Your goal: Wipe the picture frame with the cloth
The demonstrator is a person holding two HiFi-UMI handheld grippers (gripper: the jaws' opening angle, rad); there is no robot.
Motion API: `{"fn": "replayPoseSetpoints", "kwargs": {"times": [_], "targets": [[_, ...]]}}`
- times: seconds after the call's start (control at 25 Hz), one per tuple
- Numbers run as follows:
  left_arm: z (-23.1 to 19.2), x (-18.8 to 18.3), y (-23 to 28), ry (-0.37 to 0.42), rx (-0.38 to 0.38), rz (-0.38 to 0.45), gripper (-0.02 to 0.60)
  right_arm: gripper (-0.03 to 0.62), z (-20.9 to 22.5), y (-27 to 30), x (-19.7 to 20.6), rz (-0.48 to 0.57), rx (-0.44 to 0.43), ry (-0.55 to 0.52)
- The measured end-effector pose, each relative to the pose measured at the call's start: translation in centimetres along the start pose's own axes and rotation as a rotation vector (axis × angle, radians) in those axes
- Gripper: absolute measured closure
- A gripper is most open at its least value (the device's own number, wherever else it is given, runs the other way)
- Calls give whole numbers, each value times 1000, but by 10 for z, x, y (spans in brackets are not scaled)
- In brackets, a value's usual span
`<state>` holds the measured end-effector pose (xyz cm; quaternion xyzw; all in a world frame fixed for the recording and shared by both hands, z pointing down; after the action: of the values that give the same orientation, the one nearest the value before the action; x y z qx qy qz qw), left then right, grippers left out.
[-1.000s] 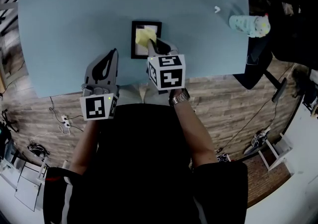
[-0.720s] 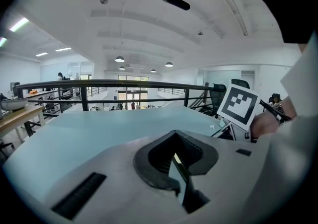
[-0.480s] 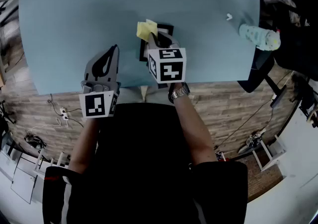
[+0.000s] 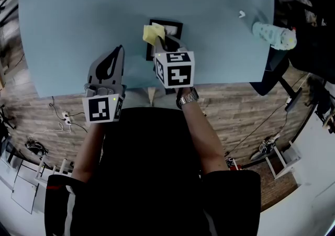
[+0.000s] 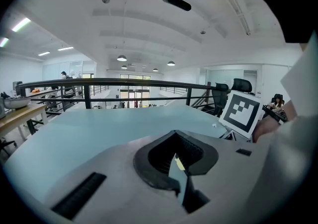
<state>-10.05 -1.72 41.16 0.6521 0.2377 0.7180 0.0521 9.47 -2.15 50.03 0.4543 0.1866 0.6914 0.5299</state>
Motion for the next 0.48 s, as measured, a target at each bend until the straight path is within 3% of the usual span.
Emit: {"fn": "replayPoseSetpoints", "kwargs": {"times": [0.48], "targets": [[10, 4, -19, -12, -9, 12, 581, 558, -18, -7, 34, -49, -37, -29]]}}
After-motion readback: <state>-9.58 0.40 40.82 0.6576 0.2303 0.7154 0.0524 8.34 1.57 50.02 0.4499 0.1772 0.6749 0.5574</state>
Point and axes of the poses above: the fingertips, and each gripper's own axes: y forward along the fingers, z to its right, x out of its underside, the point moved 8 cm from there along -y, backward along the fingers, and after that the axes turned 14 degrees about -x, right-handed, at the moved point
